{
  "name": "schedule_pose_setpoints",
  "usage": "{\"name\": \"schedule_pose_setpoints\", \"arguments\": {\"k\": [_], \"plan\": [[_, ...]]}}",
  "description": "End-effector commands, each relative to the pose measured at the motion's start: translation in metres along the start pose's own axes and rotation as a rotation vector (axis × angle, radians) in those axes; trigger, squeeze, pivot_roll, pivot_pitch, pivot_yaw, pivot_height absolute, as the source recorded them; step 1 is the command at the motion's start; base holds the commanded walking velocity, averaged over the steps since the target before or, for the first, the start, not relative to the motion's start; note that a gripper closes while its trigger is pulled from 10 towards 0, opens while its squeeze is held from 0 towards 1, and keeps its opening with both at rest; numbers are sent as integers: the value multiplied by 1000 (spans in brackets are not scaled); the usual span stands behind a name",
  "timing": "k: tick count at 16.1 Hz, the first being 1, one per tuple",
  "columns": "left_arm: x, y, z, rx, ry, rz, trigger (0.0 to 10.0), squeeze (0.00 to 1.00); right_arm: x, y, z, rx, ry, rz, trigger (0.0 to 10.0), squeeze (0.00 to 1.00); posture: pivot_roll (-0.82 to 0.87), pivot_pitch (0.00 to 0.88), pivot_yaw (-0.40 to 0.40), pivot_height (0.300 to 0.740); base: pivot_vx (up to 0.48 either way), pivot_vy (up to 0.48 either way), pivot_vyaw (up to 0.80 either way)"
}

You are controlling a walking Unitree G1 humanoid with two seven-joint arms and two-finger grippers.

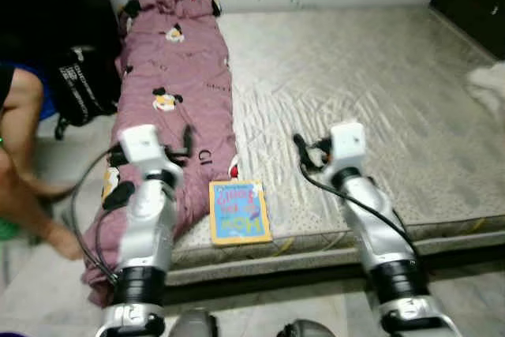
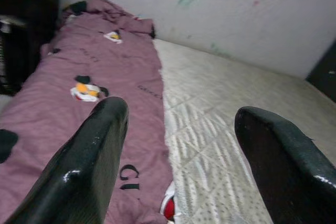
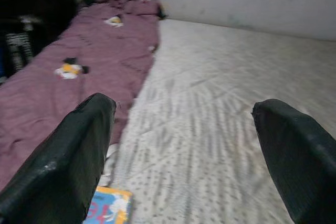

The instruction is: Clean up the room

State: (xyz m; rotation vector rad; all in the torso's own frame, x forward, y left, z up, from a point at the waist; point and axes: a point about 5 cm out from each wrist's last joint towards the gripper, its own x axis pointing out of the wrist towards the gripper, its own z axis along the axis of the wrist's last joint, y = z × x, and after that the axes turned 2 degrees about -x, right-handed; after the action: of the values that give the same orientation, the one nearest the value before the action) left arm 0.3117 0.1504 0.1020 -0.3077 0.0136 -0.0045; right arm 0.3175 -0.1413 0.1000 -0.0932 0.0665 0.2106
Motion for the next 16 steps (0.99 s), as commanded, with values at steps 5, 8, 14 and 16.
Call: {"name": "schedule_pose_setpoints", "arguments": {"k": [5, 8, 14, 16], "plan": [[-12, 27, 3, 29, 4, 90, 10000, 0, -4, 10, -2, 39, -5, 14, 10000, 0, 22, 8, -15, 740, 0, 0, 0], [-18, 34, -4, 108, 27, 72, 10000, 0, -14, 14, -2, 86, -25, 5, 10000, 0, 16, 38, 0, 740, 0, 0, 0], [-30, 41, 8, 265, -49, 108, 10000, 0, -20, 15, 4, 92, -90, -37, 10000, 0, 25, 70, 20, 740, 0, 0, 0], [-30, 37, 9, 267, -51, 80, 10000, 0, -22, 15, 3, 93, -94, -43, 10000, 0, 31, 74, 23, 740, 0, 0, 0]]}}
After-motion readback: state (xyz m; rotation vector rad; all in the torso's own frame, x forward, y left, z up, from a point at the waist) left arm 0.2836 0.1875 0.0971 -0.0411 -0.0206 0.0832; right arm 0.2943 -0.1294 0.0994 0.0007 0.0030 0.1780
